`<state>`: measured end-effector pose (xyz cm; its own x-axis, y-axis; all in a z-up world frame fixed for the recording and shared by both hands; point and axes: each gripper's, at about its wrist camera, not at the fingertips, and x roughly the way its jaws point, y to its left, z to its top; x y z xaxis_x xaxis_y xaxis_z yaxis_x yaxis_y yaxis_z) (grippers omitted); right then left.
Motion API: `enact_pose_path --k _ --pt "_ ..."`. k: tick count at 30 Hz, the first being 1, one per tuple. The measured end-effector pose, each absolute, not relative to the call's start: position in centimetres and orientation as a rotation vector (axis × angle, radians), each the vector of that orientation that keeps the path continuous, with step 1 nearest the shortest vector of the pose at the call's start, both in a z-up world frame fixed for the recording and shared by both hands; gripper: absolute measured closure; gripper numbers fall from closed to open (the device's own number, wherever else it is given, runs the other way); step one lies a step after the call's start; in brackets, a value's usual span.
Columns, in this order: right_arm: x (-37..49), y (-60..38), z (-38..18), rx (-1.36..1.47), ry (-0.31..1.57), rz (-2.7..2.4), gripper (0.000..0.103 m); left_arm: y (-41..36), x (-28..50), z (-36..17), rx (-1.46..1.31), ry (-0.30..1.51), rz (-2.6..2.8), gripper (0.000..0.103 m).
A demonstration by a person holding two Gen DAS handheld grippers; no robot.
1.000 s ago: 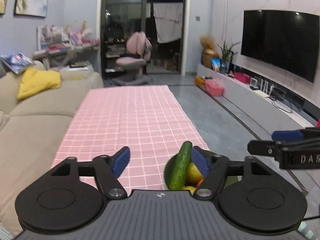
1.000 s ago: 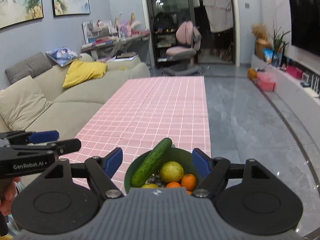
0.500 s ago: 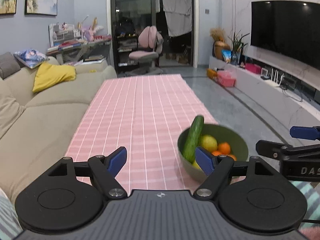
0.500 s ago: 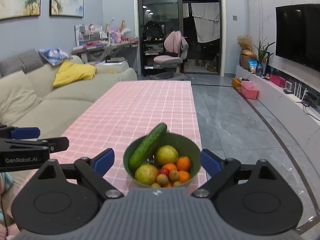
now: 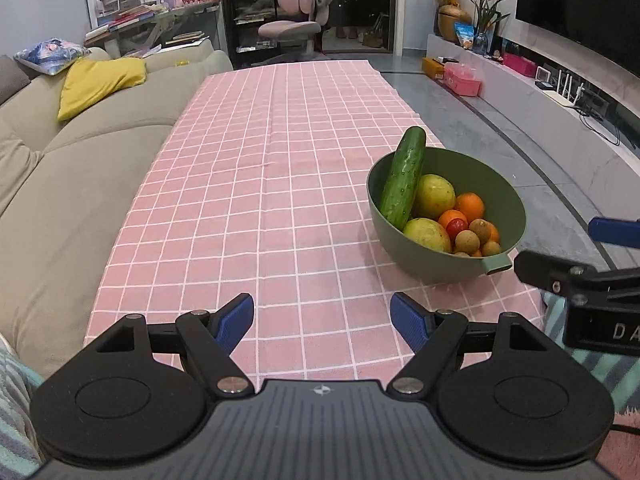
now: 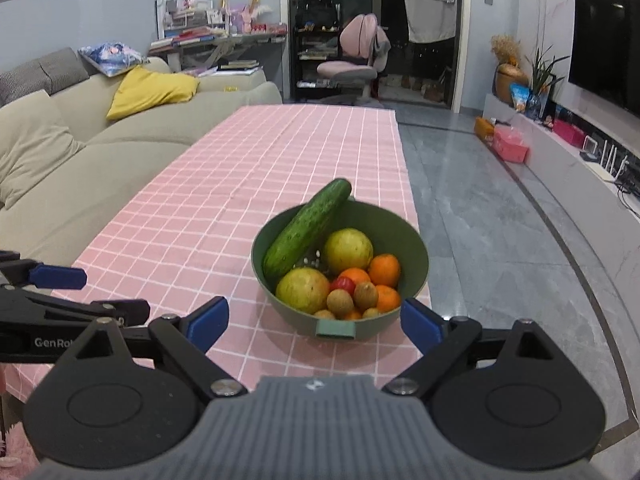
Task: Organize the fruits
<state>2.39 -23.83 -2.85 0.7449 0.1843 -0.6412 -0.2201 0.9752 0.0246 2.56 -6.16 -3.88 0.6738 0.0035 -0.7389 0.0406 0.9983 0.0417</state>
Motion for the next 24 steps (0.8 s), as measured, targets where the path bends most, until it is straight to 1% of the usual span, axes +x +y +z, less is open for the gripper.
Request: enact_pose_path --k 24 --pt "2.5 -24.1 -3.2 -0.04 0.713 0.228 0.014 -4.9 2.5 -3.1 0.019 0.826 0.004 0.012"
